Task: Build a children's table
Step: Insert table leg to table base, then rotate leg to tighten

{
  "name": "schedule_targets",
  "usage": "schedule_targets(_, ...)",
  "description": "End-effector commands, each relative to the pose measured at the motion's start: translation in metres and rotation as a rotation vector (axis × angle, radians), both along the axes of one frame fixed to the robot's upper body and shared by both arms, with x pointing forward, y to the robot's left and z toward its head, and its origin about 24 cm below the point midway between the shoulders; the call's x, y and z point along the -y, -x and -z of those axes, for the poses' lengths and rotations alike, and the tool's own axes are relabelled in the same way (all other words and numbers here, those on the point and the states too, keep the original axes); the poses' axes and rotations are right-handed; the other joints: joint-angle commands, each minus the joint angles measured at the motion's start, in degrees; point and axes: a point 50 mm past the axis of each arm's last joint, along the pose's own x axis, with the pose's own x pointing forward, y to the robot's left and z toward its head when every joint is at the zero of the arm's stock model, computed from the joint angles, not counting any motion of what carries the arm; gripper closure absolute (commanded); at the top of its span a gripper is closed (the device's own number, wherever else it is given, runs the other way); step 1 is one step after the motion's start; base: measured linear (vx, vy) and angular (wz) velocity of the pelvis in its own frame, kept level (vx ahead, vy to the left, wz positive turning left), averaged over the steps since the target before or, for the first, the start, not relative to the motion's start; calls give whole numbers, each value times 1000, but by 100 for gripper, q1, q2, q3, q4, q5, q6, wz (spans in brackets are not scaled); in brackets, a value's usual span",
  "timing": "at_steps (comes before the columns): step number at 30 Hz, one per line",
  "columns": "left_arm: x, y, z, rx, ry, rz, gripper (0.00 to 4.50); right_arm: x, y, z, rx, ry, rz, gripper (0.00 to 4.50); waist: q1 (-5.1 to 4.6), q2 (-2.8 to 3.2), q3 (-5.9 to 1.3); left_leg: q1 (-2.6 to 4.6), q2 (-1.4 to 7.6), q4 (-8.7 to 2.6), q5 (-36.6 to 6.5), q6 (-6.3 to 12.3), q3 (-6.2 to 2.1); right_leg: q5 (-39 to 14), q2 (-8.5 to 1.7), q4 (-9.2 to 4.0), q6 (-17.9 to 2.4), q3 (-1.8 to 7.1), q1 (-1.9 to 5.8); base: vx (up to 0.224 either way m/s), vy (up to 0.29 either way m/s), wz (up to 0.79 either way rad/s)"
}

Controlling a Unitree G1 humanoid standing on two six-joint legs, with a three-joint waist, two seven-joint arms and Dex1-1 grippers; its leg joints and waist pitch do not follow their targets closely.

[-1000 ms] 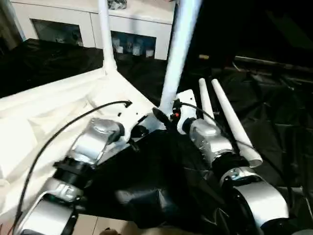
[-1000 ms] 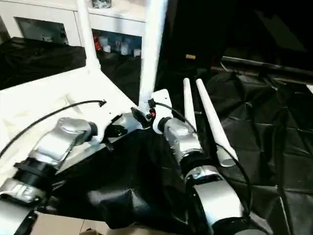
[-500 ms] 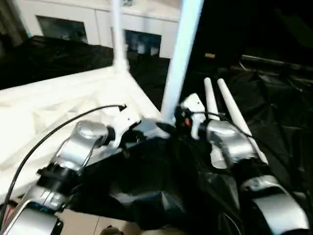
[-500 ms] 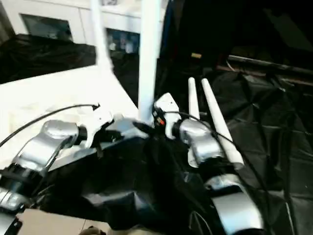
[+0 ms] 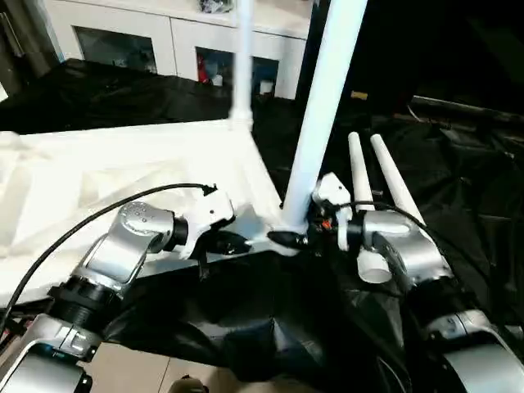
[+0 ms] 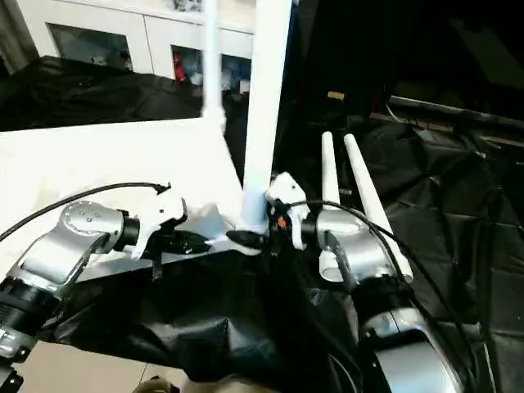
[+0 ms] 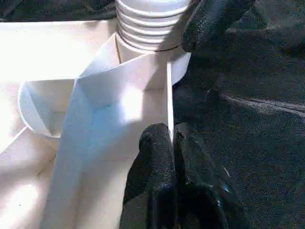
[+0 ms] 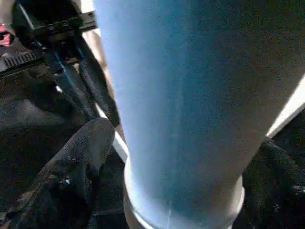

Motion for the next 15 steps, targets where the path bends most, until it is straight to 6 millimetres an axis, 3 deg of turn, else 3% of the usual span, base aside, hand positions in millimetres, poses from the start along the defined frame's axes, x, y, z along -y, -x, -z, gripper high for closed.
schedule_targets(1, 13, -2, -20, 84, 67, 75, 450, -3, 5, 4, -30, 3, -41, 80, -11, 96, -407, 71, 103, -343, -794, 75, -1, -430, -477, -370, -1049, 359, 373, 0, 0, 0)
schedule_targets(9, 10, -1, -19, 75, 62, 89, 450, -3, 7, 8, -48, 4, -40, 155, 2, 90, -416, 73, 100, -330, -734, 86, 3, -293, -470, -350, -1098, 357, 376, 0, 0, 0)
schedule_targets(15, 8, -1, -19, 70, 59, 88, 450, -3, 9, 11, -64, 4, -41, 180, 35, 100, -411, 75, 107, -328, -814, 55, 0, -403, -477, -352, -1083, 358, 368, 0, 0, 0)
